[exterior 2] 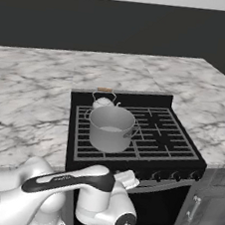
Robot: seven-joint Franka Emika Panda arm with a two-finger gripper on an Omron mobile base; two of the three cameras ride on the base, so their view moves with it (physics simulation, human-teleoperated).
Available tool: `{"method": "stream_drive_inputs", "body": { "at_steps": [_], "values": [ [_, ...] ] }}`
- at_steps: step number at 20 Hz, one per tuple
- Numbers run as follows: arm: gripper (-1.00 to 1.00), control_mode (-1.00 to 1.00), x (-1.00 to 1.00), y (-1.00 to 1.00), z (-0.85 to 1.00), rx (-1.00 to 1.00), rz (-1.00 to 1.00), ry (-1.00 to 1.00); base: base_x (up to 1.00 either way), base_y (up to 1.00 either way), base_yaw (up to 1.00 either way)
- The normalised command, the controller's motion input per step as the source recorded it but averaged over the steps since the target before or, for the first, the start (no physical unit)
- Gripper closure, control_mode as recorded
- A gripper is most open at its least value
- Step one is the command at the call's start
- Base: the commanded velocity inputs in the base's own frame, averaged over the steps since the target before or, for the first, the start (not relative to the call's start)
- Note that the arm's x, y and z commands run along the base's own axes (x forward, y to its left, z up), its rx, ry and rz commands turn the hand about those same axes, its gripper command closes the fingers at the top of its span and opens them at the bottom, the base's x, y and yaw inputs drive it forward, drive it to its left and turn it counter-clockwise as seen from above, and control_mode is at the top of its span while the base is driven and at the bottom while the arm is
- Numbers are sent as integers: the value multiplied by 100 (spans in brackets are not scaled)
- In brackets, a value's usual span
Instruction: Pick the kettle from the cabinet and place it on a stove burner. Then pick the pot from the counter and place it on another stove burner. Finally, turn both burners on.
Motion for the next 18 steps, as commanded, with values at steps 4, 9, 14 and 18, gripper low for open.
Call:
{"method": "stream_drive_inputs", "body": {
  "at_steps": [4, 9, 14, 18],
  "values": [
    [-100, -100, 0, -1, -12, 2, 0, 0, 0, 0, 0],
    [-100, -100, 4, 0, -20, 3, -2, 0, 0, 0, 0],
    [-100, -100, 5, 0, -24, 2, -2, 0, 0, 0, 0],
    [-100, -100, 7, 0, -22, 3, -3, 0, 0, 0, 0]
  ]
}}
